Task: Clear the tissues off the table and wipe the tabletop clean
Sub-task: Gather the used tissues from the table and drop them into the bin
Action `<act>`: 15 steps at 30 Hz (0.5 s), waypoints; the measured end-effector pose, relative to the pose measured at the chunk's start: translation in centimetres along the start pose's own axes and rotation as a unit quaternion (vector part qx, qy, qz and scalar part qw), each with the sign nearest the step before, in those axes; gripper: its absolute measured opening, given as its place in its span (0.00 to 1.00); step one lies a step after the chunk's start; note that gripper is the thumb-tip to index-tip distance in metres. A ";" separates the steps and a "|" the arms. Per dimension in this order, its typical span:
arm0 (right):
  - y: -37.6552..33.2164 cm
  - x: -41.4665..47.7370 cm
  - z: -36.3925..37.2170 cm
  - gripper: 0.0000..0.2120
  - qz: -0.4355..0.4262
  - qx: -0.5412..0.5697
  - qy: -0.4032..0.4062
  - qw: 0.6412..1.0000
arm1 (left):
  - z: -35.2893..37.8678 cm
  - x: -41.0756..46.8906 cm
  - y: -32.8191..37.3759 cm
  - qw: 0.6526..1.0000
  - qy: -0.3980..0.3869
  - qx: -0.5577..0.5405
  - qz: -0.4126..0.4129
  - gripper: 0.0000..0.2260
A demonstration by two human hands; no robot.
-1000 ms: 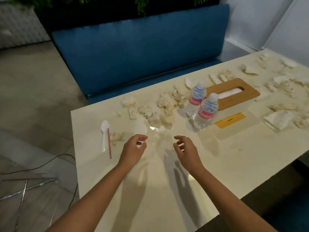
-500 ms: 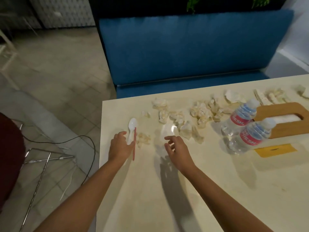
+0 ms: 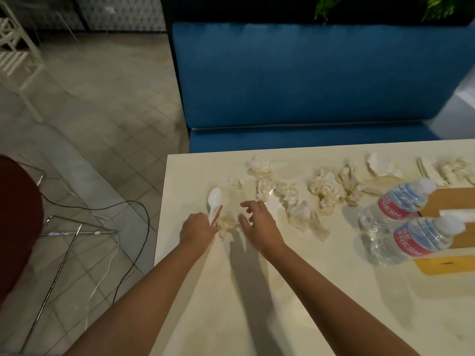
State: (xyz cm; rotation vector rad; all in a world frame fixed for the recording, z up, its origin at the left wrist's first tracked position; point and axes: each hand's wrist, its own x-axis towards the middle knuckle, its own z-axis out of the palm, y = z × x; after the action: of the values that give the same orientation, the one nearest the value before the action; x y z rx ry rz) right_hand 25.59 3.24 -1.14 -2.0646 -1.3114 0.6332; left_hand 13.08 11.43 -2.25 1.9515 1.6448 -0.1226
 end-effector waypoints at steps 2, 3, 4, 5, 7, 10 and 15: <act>-0.9 0.6 1.2 0.18 -0.007 -0.022 -0.027 0.999 | -0.2 -0.1 0.0 1.000 -0.006 -0.001 0.000 0.14; -1.3 0.8 1.8 0.19 -0.013 -0.037 -0.039 0.998 | -0.3 -0.2 0.0 1.000 -0.007 0.000 -0.001 0.14; -1.6 0.9 2.3 0.20 -0.017 -0.058 -0.048 0.997 | -0.4 -0.2 -0.1 1.000 -0.009 0.000 -0.002 0.14; -1.8 1.0 2.8 0.20 -0.019 -0.083 -0.056 0.995 | -0.4 -0.2 -0.2 1.000 -0.010 0.000 -0.003 0.13; -2.0 1.0 3.6 0.20 -0.019 -0.135 -0.073 0.988 | -0.4 -0.2 -0.5 1.000 -0.014 -0.003 -0.007 0.13; -1.6 0.8 4.2 0.14 -0.027 -0.189 -0.084 0.978 | -0.5 -0.1 -0.8 1.000 -0.018 0.000 -0.008 0.12; -0.4 -0.1 4.0 0.10 -0.034 -0.193 -0.089 0.976 | -0.6 -0.2 -1.2 0.999 -0.032 0.021 0.005 0.09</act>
State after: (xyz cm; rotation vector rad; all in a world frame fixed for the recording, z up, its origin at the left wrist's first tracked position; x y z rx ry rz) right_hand 22.63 4.19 -3.69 -2.2960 -1.7140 0.5786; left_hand 11.78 11.67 -2.09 1.9672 1.6021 -0.2163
